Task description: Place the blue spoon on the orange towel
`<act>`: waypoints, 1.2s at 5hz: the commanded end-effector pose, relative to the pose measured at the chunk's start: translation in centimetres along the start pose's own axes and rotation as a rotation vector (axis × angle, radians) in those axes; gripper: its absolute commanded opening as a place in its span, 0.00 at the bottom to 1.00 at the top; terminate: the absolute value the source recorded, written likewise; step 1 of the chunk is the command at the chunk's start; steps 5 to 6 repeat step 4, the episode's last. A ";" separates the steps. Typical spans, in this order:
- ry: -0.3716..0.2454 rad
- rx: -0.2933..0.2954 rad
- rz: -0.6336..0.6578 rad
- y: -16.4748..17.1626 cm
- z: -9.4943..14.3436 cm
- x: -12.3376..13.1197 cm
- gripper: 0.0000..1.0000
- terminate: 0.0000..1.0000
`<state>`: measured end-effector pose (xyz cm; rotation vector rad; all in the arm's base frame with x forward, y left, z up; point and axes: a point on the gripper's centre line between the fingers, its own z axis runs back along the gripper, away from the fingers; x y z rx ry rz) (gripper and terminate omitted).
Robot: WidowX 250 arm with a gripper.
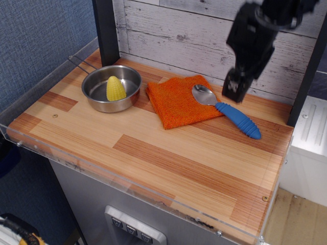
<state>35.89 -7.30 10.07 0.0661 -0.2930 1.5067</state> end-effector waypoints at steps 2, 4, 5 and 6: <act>0.006 -0.118 0.145 2.5 6.7 4.0 1.00 0.00; 0.006 -0.118 0.145 2.5 6.7 4.0 1.00 1.00; 0.006 -0.118 0.145 2.5 6.7 4.0 1.00 1.00; 0.006 -0.118 0.145 2.5 6.7 4.0 1.00 1.00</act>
